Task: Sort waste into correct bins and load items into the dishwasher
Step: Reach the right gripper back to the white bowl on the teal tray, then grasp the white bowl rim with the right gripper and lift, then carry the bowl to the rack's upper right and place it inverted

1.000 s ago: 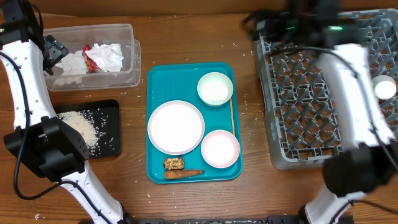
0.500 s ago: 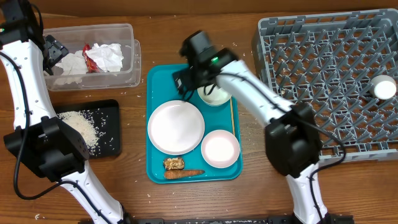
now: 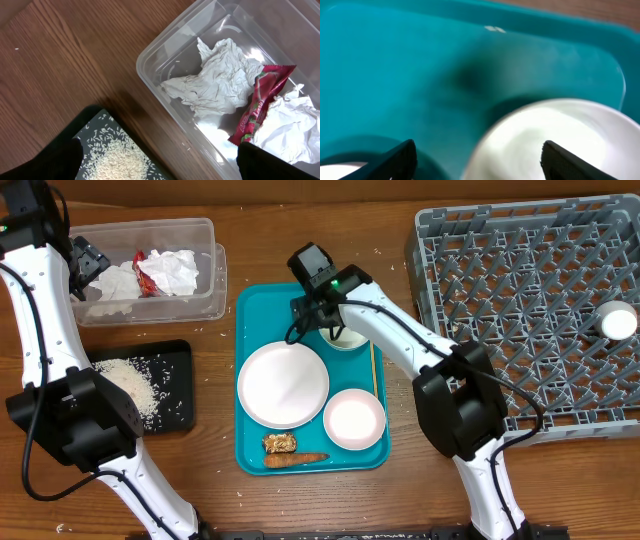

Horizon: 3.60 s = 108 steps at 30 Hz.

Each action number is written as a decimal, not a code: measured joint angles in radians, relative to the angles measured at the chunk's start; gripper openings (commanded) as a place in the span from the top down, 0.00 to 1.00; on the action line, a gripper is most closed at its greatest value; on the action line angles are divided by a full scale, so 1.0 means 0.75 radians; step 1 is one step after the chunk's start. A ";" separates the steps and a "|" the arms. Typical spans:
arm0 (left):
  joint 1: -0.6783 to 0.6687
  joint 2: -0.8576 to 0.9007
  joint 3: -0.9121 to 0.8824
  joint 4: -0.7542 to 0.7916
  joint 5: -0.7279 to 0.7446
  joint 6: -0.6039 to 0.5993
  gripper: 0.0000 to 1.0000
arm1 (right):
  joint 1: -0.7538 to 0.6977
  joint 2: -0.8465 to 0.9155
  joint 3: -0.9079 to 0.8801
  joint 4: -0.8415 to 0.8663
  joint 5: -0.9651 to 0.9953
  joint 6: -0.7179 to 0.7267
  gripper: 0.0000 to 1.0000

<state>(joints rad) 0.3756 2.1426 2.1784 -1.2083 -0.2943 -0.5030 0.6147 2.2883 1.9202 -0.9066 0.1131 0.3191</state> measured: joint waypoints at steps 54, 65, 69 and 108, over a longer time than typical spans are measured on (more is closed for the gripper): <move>0.000 0.000 0.000 0.000 0.000 0.000 0.00 | -0.449 -0.192 0.446 -0.491 -0.159 0.073 0.96; 0.000 0.000 0.000 0.000 0.000 0.000 0.00 | -1.271 -0.239 0.453 -0.228 -1.004 -0.285 0.96; 0.000 0.000 0.000 0.000 0.000 0.000 0.00 | -1.517 -0.212 0.453 -0.106 -1.337 -0.336 0.96; 0.000 0.000 0.000 0.000 0.000 0.000 0.00 | -1.537 0.213 0.454 0.162 -1.761 -0.231 0.96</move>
<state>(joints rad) 0.3756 2.1426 2.1784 -1.2083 -0.2943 -0.5030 -0.5381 2.4481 2.2608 -0.7849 -1.2076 0.1455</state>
